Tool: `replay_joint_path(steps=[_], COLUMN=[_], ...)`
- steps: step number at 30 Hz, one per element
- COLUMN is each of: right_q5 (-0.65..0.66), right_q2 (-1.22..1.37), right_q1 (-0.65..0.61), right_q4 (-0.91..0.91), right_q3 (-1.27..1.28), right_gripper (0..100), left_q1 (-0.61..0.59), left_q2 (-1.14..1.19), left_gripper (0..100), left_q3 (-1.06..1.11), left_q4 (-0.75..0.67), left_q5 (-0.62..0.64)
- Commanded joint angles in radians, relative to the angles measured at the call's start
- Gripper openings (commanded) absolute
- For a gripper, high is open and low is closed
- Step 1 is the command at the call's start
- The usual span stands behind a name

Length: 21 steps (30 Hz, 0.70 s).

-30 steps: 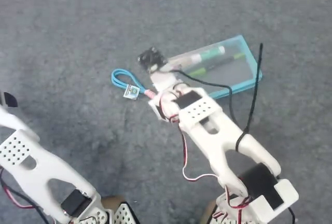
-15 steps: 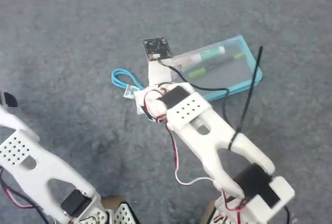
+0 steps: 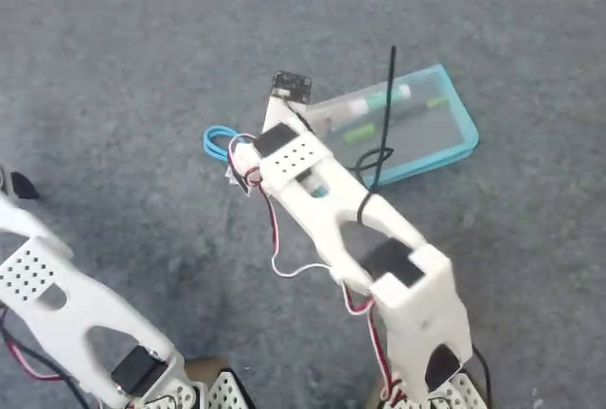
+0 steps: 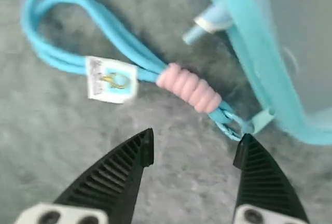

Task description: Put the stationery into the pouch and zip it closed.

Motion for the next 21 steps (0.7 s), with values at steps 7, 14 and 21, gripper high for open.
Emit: replay_joint_path(steps=[7, 14, 21], right_q5=[-0.112, -0.126, -0.120], right_q2=[0.010, 0.019, 0.065], right_q1=[0.125, 0.183, 0.179], right_q4=[0.054, 0.015, 0.012], right_q3=[-0.080, -0.080, -0.074], right_gripper=[24.8, 24.8, 24.3], left_q1=[0.000, 0.002, -0.005], left_q2=[-0.005, -0.003, -0.006], left_gripper=[24, 24, 24], left_q3=[-0.056, -0.056, -0.056], left_q4=[-0.014, -0.012, -0.012], left_q5=[-0.009, -0.009, -0.009])
